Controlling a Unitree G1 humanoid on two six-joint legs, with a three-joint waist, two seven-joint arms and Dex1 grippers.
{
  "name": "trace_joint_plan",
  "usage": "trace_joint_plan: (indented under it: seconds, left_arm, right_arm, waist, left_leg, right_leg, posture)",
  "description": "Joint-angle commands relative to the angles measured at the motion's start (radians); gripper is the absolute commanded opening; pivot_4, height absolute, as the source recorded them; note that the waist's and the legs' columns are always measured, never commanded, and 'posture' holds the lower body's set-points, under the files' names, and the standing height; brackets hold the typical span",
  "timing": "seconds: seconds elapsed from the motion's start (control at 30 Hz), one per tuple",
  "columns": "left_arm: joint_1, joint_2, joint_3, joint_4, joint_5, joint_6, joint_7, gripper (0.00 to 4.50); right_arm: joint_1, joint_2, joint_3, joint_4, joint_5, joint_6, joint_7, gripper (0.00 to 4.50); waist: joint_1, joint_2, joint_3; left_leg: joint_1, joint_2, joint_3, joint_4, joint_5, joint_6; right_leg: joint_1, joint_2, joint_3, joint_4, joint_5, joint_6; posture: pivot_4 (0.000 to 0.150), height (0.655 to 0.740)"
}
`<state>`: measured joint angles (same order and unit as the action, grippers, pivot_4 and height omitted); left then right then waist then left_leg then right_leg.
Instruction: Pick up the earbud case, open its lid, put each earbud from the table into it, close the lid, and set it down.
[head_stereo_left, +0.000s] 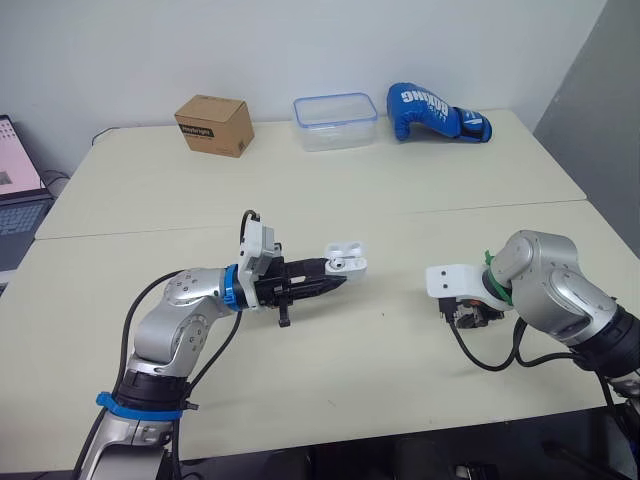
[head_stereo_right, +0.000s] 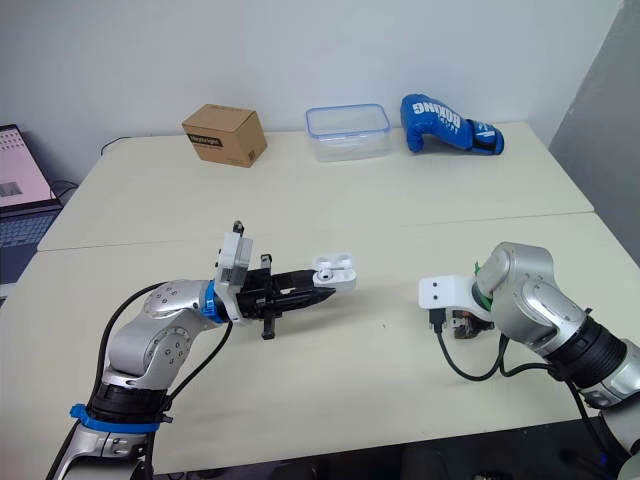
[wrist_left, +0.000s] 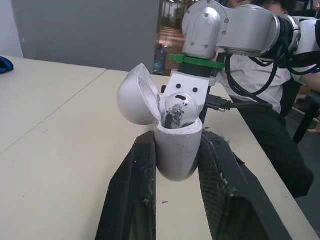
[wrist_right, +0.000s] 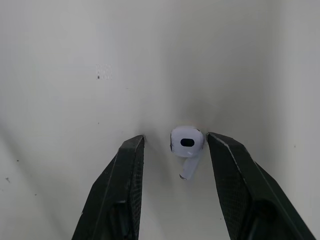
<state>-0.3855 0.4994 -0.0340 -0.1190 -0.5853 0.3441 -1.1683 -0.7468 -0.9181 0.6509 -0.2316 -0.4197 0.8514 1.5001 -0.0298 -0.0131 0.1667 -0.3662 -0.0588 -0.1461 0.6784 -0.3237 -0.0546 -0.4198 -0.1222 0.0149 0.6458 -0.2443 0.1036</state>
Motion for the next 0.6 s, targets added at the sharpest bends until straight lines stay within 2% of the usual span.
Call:
trace_joint_plan:
  seconds: [0.03,0.07,0.33,0.47,0.6]
  left_arm:
    - [-0.003,-0.001,0.004,-0.028,-0.003,-0.015,-0.001,0.8]
    - [-0.003,-0.001,0.003,-0.03,-0.003,-0.014,0.0,0.8]
    - [-0.008,0.0,0.003,-0.031,-0.005,-0.011,0.001,0.8]
    - [-0.008,0.002,0.005,-0.028,-0.005,-0.011,-0.001,0.8]
    - [-0.011,0.004,0.005,-0.031,-0.006,-0.007,0.001,0.8]
  right_arm:
    - [-0.016,0.006,0.006,-0.011,-0.015,0.018,-0.007,1.45]
    - [-0.016,0.006,0.007,-0.012,-0.016,0.022,-0.006,1.15]
    - [-0.018,0.002,0.018,-0.018,-0.019,0.043,-0.006,1.15]
    - [-0.017,-0.002,0.02,-0.023,-0.018,0.044,-0.006,0.38]
    - [-0.018,-0.001,0.024,-0.027,-0.017,0.049,-0.003,0.38]
  waist:
    - [0.0,0.0,0.0]
    - [0.0,0.0,0.0]
    - [0.0,0.0,0.0]
    - [0.0,0.0,0.0]
    - [0.0,0.0,0.0]
  left_leg:
    - [0.0,0.0,0.0,0.0,0.0,0.0]
    - [0.0,0.0,0.0,0.0,0.0,0.0]
    - [0.0,0.0,0.0,0.0,0.0,0.0]
    - [0.0,0.0,0.0,0.0,0.0,0.0]
    - [0.0,0.0,0.0,0.0,0.0,0.0]
  right_leg:
    - [0.0,0.0,0.0,0.0,0.0,0.0]
    - [0.0,0.0,0.0,0.0,0.0,0.0]
    - [0.0,0.0,0.0,0.0,0.0,0.0]
    - [0.0,0.0,0.0,0.0,0.0,0.0]
    - [0.0,0.0,0.0,0.0,0.0,0.0]
  posture:
    - [0.15,0.7307]
    - [0.15,0.7307]
    - [0.15,0.7307]
    - [0.15,0.7307]
    - [0.15,0.7307]
